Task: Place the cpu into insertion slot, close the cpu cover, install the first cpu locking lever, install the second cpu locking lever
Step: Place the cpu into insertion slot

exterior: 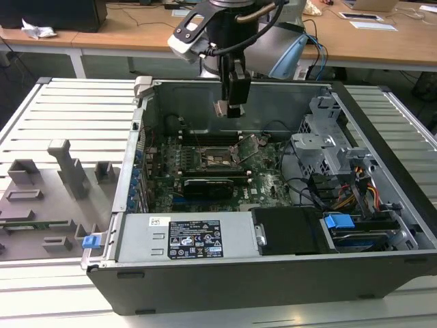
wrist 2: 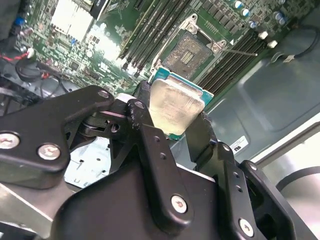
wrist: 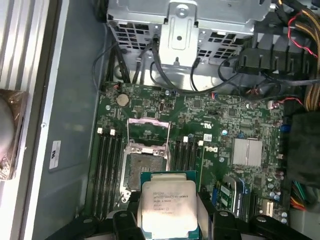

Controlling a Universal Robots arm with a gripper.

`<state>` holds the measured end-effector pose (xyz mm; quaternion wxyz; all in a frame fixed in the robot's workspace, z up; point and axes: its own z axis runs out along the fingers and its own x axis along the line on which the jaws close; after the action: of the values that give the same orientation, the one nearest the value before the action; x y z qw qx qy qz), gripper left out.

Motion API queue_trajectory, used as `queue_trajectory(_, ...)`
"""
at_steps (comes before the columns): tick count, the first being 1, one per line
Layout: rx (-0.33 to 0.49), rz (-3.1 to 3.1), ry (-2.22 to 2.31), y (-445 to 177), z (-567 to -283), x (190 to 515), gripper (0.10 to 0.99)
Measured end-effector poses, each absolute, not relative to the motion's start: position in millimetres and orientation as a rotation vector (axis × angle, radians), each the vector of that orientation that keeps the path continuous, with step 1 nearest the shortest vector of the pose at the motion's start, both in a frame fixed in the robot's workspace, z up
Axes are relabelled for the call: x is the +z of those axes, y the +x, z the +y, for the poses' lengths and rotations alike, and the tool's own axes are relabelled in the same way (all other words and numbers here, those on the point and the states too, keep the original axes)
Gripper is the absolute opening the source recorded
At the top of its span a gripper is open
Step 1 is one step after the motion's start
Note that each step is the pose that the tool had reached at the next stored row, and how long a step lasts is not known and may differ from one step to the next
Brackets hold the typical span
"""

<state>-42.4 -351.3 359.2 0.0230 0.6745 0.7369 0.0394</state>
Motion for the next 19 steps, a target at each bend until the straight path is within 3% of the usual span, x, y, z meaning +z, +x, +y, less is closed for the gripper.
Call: queue_trajectory(19, 0.115, 2.218, 2.123, -43, -351, 337, 0.529)
